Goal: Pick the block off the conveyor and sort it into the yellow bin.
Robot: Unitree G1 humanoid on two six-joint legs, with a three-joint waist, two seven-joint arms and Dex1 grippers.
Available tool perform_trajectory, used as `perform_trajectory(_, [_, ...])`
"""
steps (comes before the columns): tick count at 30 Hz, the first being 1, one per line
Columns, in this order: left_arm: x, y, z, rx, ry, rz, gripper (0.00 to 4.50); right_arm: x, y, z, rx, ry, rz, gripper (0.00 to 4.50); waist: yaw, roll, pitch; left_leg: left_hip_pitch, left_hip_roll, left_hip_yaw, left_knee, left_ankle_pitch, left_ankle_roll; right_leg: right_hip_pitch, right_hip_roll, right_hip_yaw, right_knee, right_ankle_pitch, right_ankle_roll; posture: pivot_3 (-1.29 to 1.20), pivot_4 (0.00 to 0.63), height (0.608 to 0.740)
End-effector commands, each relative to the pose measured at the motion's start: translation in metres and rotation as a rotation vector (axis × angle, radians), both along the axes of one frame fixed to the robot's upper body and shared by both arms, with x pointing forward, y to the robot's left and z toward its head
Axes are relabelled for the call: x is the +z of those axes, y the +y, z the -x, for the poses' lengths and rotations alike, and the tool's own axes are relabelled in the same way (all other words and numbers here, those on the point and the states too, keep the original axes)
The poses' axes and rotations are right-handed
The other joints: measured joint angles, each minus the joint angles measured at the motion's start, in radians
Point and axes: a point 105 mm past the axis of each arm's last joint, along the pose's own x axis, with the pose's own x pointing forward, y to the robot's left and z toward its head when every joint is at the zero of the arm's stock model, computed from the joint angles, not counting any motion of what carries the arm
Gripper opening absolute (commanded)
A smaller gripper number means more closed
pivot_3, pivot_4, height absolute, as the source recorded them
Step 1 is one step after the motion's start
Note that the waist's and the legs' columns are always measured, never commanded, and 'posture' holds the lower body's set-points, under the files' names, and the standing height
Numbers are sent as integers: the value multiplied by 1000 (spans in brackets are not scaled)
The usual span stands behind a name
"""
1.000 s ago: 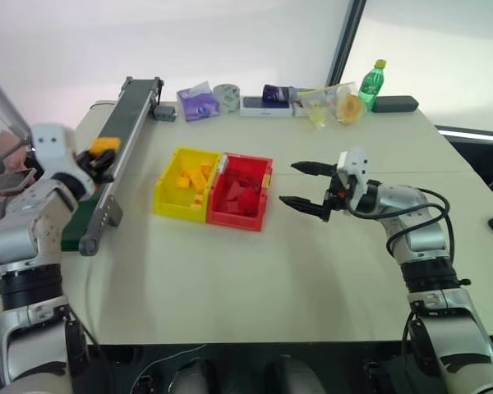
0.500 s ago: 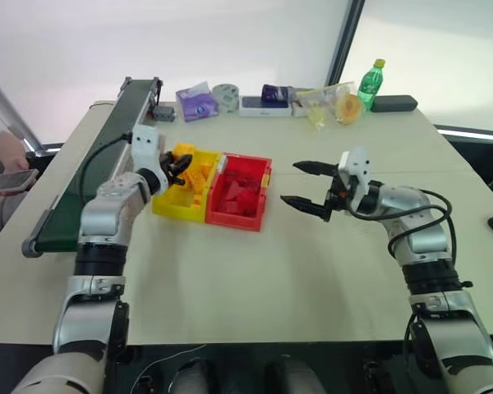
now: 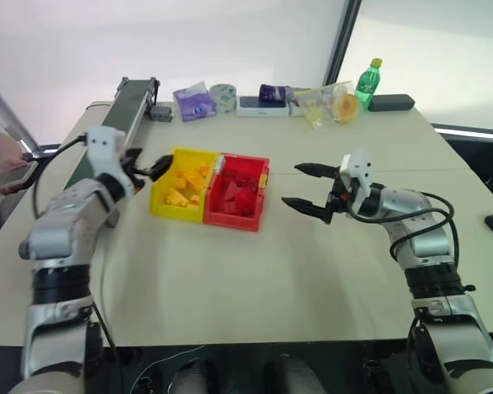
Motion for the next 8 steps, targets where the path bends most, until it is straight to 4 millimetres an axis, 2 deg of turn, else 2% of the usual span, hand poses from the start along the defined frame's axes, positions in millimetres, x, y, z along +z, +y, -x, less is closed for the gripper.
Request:
perform_trajectory(1, [19, 28, 34, 21, -52, -68, 4426, 16, -1, 0, 12, -51, -12, 4500, -4, 0, 0, 0, 0, 0, 0, 0, 0, 0, 0, 0, 0, 0, 0, 0, 150, 740])
perform_trajectory(4, [7, 64, 55, 117, -11, -146, 4426, 15, -2, -1, 21, -46, 0, 4500, -4, 0, 0, 0, 0, 0, 0, 0, 0, 0, 0, 0, 0, 0, 0, 0, 150, 740])
perform_trajectory(8, [1, 83, 76, 166, -27, -167, 4426, 15, -3, -2, 26, -44, 14, 4500, 0, 0, 0, 0, -1, 0, 0, 0, 0, 1, -2, -1, -1, 0, 0, 0, 150, 740])
